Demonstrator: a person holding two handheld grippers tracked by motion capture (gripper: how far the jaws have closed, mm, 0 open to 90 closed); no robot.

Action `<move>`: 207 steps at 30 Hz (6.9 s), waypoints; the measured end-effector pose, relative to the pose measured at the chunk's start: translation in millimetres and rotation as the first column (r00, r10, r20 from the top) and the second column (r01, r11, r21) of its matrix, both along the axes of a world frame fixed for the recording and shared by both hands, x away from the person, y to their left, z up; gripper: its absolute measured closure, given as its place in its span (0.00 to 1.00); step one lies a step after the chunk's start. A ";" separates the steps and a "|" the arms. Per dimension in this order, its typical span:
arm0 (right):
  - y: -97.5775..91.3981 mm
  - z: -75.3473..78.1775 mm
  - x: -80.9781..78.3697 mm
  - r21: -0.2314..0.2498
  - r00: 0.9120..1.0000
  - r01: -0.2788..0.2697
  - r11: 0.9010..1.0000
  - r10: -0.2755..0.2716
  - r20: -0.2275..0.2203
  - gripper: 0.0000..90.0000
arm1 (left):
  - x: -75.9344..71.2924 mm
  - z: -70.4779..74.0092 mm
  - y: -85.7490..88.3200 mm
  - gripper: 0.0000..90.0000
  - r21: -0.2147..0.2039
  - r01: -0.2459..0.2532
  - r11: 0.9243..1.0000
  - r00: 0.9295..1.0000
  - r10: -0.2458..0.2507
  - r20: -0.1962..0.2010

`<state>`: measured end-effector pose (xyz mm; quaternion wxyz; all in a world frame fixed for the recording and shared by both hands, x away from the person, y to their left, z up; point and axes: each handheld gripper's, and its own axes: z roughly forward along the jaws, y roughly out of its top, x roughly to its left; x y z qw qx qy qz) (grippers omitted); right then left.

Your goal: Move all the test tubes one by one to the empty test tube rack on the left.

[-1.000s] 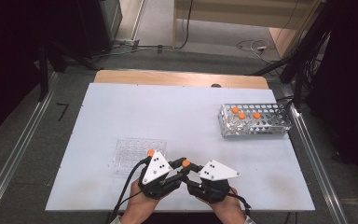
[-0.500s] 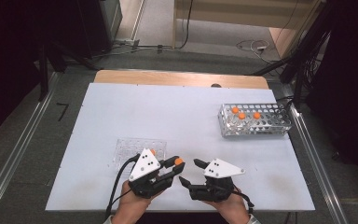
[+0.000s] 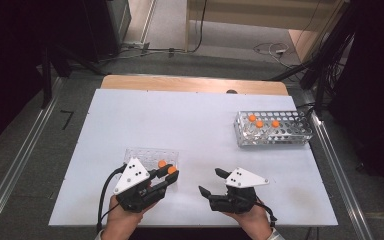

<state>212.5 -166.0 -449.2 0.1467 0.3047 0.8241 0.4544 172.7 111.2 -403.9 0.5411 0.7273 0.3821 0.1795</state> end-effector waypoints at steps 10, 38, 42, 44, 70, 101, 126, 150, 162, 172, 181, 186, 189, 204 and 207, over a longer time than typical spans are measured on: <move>-3.9 0.0 1.0 -0.001 1.000 0.015 1.000 -0.015 0.001 0.27 | -2.7 6.7 17.9 0.77 0.000 -0.034 0.999 0.999 0.035 0.005; -3.9 -1.3 2.0 -0.004 1.000 0.027 1.000 -0.027 0.000 0.27 | 14.7 10.5 39.4 0.77 0.019 -0.155 0.988 0.987 0.154 0.043; -3.9 -1.4 1.9 -0.003 1.000 0.027 1.000 -0.027 0.000 0.27 | 17.4 8.9 39.6 0.77 0.020 -0.163 0.986 0.986 0.162 0.046; -4.0 -1.4 2.0 -0.004 1.000 0.027 1.000 -0.027 0.000 0.27 | 18.0 8.3 40.2 0.77 0.016 -0.168 0.986 0.984 0.167 0.055; -3.9 -1.9 1.4 -0.005 1.000 0.022 1.000 -0.022 -0.004 0.27 | 21.7 -28.0 33.5 0.77 0.078 -0.175 0.981 0.985 0.174 0.018; -6.8 -1.8 3.6 -0.006 0.999 0.036 0.999 -0.036 -0.003 0.27 | 17.8 -27.8 38.7 0.64 0.029 -0.180 0.983 0.984 0.180 -0.004; -98.1 12.4 70.6 0.030 0.886 0.454 0.890 -0.455 0.094 0.31 | 17.0 -23.5 46.5 0.25 0.004 -0.284 0.959 0.959 0.284 0.004; -127.8 0.9 135.3 0.043 0.767 0.636 0.770 -0.638 0.067 0.63 | 16.3 -23.1 44.1 0.26 0.014 -0.289 0.957 0.957 0.289 0.016; -123.5 -4.6 145.6 0.029 0.766 0.638 0.770 -0.637 0.086 0.79 | 16.6 -23.1 45.4 0.26 0.014 -0.291 0.957 0.957 0.290 0.016; -122.1 11.0 137.6 0.062 0.760 0.632 0.772 -0.634 0.147 0.79 | 16.5 -23.3 45.4 0.26 0.015 -0.291 0.957 0.957 0.290 0.020; -126.1 39.3 121.5 0.144 0.745 0.622 0.769 -0.639 0.190 0.80 | 15.4 -22.0 45.6 0.26 0.005 -0.291 0.957 0.956 0.291 0.023; -129.4 50.2 111.4 0.170 0.752 0.609 0.775 -0.632 0.186 0.80 | 14.9 -21.3 45.6 0.26 0.004 -0.291 0.957 0.957 0.291 0.025; -128.6 51.8 104.9 0.156 0.763 0.599 0.785 -0.619 0.188 0.80 | 14.4 -20.2 45.8 0.26 0.001 -0.291 0.957 0.956 0.291 0.027; -120.3 47.8 49.5 0.144 0.847 0.488 0.861 -0.507 0.158 0.80 | 9.6 -15.0 43.8 0.26 -0.008 -0.279 0.960 0.959 0.279 0.043; -113.2 43.7 36.7 0.144 0.877 0.441 0.886 -0.459 0.138 0.80 | 8.5 -14.4 41.1 0.26 -0.009 -0.269 0.963 0.962 0.269 0.046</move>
